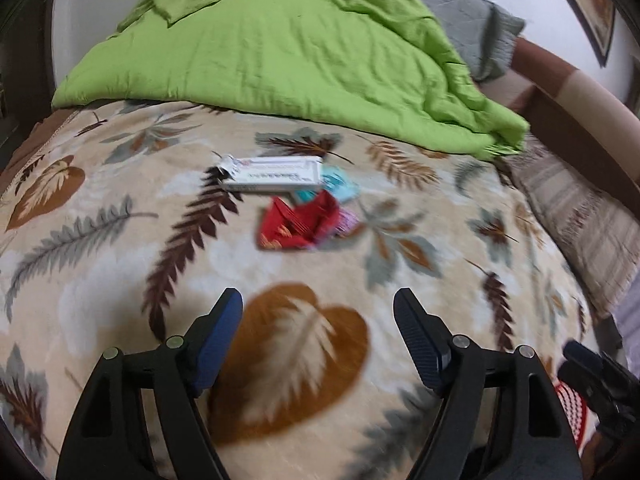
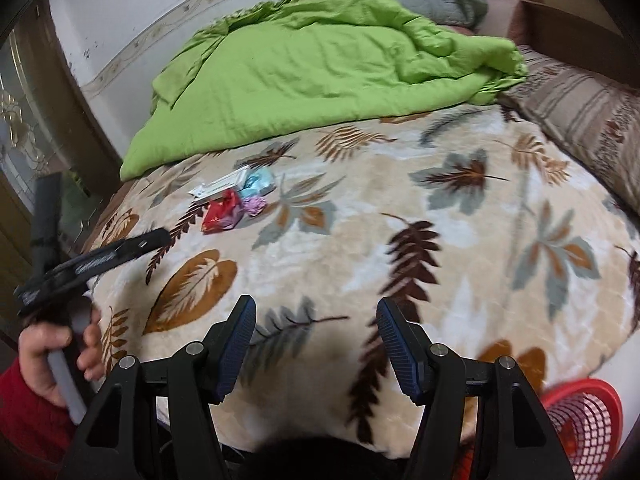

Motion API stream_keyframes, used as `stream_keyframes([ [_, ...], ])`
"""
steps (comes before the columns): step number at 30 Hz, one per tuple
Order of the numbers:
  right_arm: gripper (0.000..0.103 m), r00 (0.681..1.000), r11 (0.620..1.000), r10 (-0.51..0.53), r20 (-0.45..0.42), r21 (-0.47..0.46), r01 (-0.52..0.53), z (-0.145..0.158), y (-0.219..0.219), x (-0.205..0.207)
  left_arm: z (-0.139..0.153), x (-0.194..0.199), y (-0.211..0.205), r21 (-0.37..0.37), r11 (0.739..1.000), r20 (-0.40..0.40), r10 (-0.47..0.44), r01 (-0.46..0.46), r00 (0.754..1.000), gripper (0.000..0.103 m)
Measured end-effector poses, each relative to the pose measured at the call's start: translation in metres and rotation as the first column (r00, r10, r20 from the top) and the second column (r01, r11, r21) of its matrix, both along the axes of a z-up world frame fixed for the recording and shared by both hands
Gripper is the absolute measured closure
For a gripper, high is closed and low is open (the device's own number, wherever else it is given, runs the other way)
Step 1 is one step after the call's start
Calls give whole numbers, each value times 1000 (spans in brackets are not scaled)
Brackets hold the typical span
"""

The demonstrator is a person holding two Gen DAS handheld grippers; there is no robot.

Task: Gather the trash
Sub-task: 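Move both open grippers back to the remaining trash on the bed, then grasp the red candy wrapper with the left gripper while the right reaches the purple wrapper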

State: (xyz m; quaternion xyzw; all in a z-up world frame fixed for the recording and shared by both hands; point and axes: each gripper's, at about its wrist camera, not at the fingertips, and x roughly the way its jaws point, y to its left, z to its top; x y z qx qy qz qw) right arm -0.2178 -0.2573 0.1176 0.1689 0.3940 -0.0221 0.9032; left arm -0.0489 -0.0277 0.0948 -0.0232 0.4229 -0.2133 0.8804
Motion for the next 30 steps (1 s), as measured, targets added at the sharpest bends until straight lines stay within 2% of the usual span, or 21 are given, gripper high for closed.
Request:
stream_keyframes([
  [3, 36, 1000, 1000, 18, -7, -10, -18, -2, 4, 11, -11, 28, -10, 42, 999, -6, -7, 8, 1000, 24],
  [7, 36, 1000, 1000, 25, -15, -13, -26, -5, 1, 24, -31, 61, -29, 71, 997, -51, -24, 28, 998, 24],
  [11, 36, 999, 1000, 14, -36, -7, -14, -12, -6, 37, -48, 84, -46, 153, 988, -49, -12, 19, 999, 24],
  [15, 36, 999, 1000, 19, -50, 0, -19, -18, -9, 52, -58, 97, -47, 141, 990, -46, 8, -1, 999, 24],
  [17, 36, 998, 1000, 27, -50, 6, -27, -19, -8, 60, -62, 102, -44, 114, 993, -46, 19, -14, 999, 43],
  [18, 36, 998, 999, 32, -49, 12, -31, -19, -8, 64, -62, 102, -42, 87, 996, -47, 18, -14, 999, 46],
  [19, 36, 998, 999, 36, -47, 16, -36, -19, -6, 69, -61, 101, -39, 72, 997, -41, 21, -18, 999, 54],
  [21, 36, 998, 999, 49, -37, 21, -48, -19, -2, 80, -59, 98, -37, 69, 997, -23, 22, -20, 999, 63],
  [23, 36, 998, 998, 63, -26, 23, -62, -18, 3, 94, -57, 93, -30, 56, 998, -12, 33, -32, 999, 68],
  [28, 36, 992, 992, 125, -4, 24, -125, -22, 23, 135, -49, 74, 0, 10, 996, 12, 90, -90, 996, 69],
  [30, 40, 988, 988, 155, -2, 10, -155, -27, 33, 154, -44, 66, 11, 3, 994, 34, 113, -113, 993, 69],
])
